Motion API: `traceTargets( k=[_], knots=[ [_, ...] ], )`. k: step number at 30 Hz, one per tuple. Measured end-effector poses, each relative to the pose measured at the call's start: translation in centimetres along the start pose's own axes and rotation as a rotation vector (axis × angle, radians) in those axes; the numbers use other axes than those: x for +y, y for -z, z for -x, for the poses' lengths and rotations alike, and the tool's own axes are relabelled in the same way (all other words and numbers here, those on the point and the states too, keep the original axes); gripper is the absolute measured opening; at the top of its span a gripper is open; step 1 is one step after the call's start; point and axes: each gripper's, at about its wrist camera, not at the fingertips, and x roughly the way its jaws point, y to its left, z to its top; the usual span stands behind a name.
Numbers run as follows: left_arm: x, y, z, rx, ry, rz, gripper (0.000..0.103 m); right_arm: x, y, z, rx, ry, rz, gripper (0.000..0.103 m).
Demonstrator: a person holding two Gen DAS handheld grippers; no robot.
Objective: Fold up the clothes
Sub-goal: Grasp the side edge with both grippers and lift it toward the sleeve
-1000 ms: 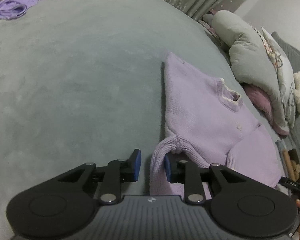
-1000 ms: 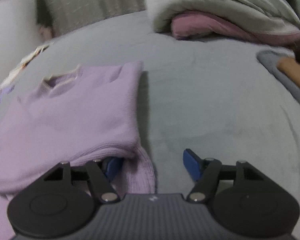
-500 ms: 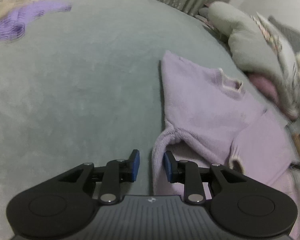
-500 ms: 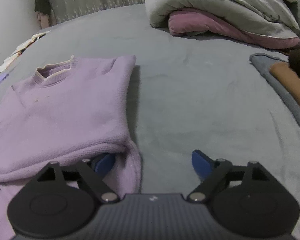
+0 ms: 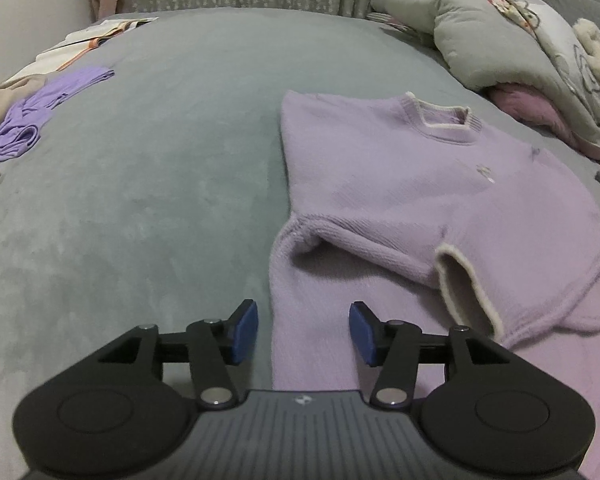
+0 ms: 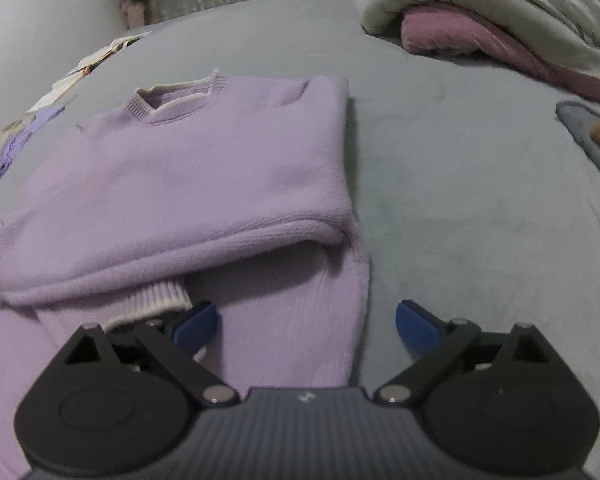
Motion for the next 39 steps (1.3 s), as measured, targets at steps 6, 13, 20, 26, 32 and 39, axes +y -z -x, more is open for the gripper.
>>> traceTargets(
  k=[6,13,20,26,32,39],
  knots=[
    [-0.1,1.1,0.4,-0.009,0.013,0.011,0.051,0.9,1.2,0.9,-0.01,-0.013,0.031,0.081],
    [-0.3,1.3,0.1,-0.015,0.043,0.025,0.011,0.9,2.2,2.0,-0.052,-0.046,-0.003,0.025],
    [-0.4,1.0,0.7,-0.009,0.048,0.074,0.006,1.6,2.0,2.6,-0.074,-0.042,0.015,0.014],
    [0.8,0.7,1.2,0.004,0.072,0.133,0.006,1.3,1.7,3.6,-0.1,-0.049,0.002,0.014],
    [0.9,1.0,0.4,0.022,0.073,0.119,0.006,1.0,1.8,2.9,-0.073,-0.045,-0.002,0.015],
    [0.9,1.1,0.3,0.035,0.087,0.088,0.016,0.4,2.4,1.6,-0.063,-0.085,-0.032,0.036]
  ],
)
